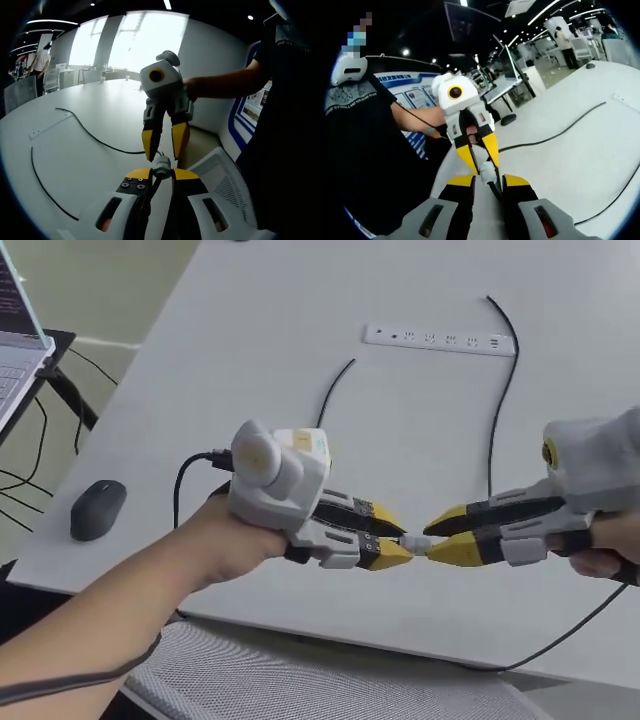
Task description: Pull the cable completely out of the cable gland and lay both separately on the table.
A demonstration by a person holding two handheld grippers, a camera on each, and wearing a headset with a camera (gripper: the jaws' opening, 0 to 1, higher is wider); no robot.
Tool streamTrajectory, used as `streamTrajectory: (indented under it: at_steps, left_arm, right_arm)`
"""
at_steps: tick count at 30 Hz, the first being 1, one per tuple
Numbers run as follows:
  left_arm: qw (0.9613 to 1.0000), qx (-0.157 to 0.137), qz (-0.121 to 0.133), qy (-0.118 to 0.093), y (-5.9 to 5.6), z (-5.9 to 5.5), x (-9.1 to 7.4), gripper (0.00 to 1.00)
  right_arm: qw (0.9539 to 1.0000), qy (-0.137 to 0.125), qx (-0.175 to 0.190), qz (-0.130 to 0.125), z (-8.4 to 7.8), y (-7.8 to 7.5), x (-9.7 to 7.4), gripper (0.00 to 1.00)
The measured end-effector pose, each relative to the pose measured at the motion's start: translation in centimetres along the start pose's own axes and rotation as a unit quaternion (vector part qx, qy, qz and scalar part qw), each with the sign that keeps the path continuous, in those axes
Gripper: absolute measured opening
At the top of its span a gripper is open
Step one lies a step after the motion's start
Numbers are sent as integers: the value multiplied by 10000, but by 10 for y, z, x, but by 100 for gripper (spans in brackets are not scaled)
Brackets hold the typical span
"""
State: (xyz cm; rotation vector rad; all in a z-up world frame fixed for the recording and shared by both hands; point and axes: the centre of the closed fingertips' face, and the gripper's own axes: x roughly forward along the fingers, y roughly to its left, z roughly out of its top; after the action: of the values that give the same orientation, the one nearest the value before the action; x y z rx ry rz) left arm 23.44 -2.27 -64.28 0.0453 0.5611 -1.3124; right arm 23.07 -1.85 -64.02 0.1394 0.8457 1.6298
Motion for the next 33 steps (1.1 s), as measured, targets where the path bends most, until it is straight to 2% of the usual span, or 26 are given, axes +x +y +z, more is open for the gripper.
streamTrajectory:
  at_steps: [2, 5, 9, 14, 20, 23, 27, 30, 31, 32, 33]
  left_arm:
    - [10000, -12, -4, 2, 1, 0, 0, 15]
    - [10000, 1, -4, 6, 1, 0, -1, 15]
    - [10000, 30, -15, 22, 0, 1, 0, 15]
    - [10000, 35, -30, 34, 0, 0, -1, 15]
    - [10000, -11, -50, 63, 2, -2, -2, 15]
    - [10000, -32, -53, 74, 3, -3, -2, 15]
    - [9999, -96, -53, 39, 6, -2, -3, 15]
    - [9999, -161, -45, 22, 8, -2, -4, 15]
    - [9998, -178, -38, 10, 9, -2, -5, 15]
    - [9998, -197, -36, 1, 9, -1, -5, 15]
    - [9997, -231, -32, -19, 9, -1, -6, 15]
  right_arm:
    - [10000, 6, -61, -34, 0, -1, 1, 15]
    - [10000, -19, -9, 47, 1, 1, 2, 14]
    - [9999, 116, -41, 85, -4, 1, 4, 9]
    - [9999, 103, -62, 83, -3, 1, 4, 9]
    - [9990, 183, -407, -73, -4, 2, 7, 8]
    - [9966, 238, -747, -243, -3, 1, 8, 8]
    - [9891, 293, -1326, -571, -1, -1, 7, 8]
    - [9789, 384, -1820, -841, 1, -2, 8, 8]
    - [9738, 431, -2023, -949, 1, -2, 8, 8]
    - [9724, 437, -2071, -985, 1, -2, 8, 8]
    - [9666, 461, -2265, -1106, 3, -1, 8, 8]
